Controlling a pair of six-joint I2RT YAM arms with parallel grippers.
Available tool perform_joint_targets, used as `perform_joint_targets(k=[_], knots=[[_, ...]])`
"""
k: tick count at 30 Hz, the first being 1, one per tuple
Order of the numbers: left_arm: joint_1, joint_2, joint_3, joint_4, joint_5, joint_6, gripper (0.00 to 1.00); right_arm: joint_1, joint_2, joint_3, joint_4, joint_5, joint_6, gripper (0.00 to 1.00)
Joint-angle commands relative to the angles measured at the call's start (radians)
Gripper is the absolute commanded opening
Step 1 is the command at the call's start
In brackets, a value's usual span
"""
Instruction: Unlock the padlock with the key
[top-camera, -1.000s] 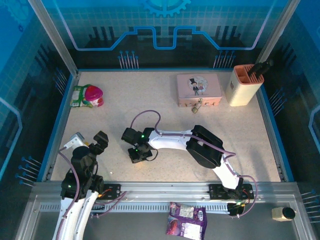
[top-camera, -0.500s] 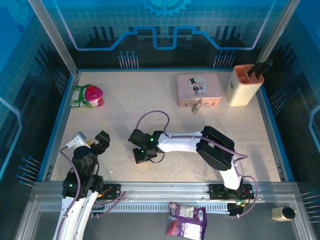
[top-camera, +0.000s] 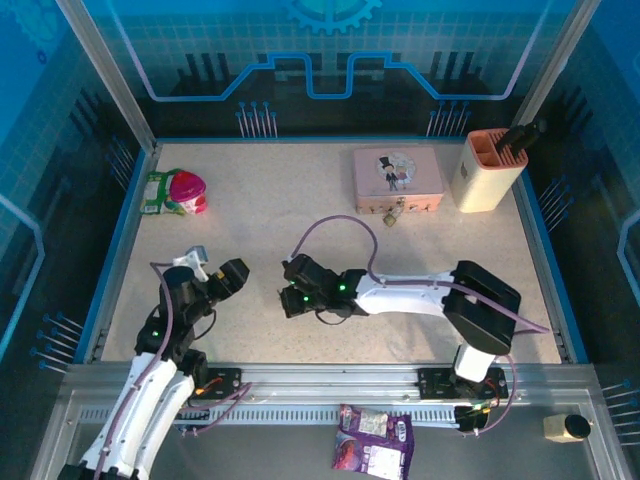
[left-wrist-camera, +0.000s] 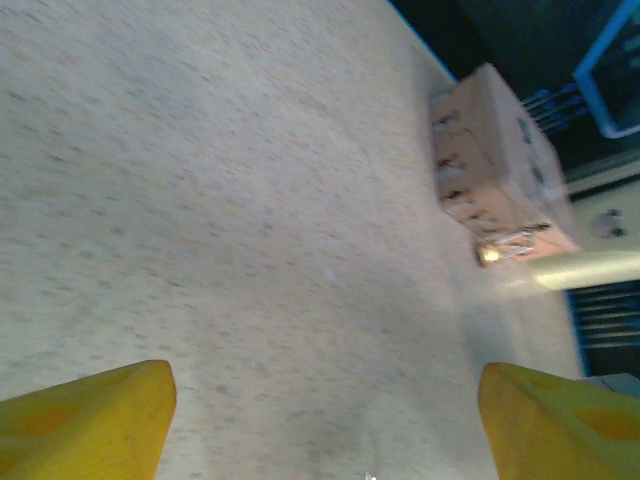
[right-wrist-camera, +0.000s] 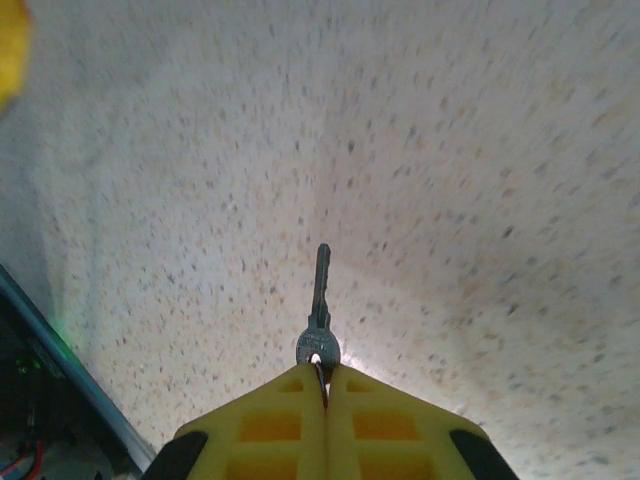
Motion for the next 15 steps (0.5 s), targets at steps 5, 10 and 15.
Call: perform_joint_targets(k=[5,10,15], knots=[[-0.101,0.113,0.059,0.233,0.161,-0.142,0.72,-0.058,-0.118,-0.127,0.280,0.048,-0.073,0.00],[-0.244,0.203,0.101,0.293,0.093,-0.145,0.68,-0.079,-0.146,-0.182,0.400,0.005,-0.114,0.00],[-0.322,0.306,0.162,0.286,0.042,-0.112,0.64,-0.085,-0.169,-0.202,0.425,-0.008,-0.129,0.00]])
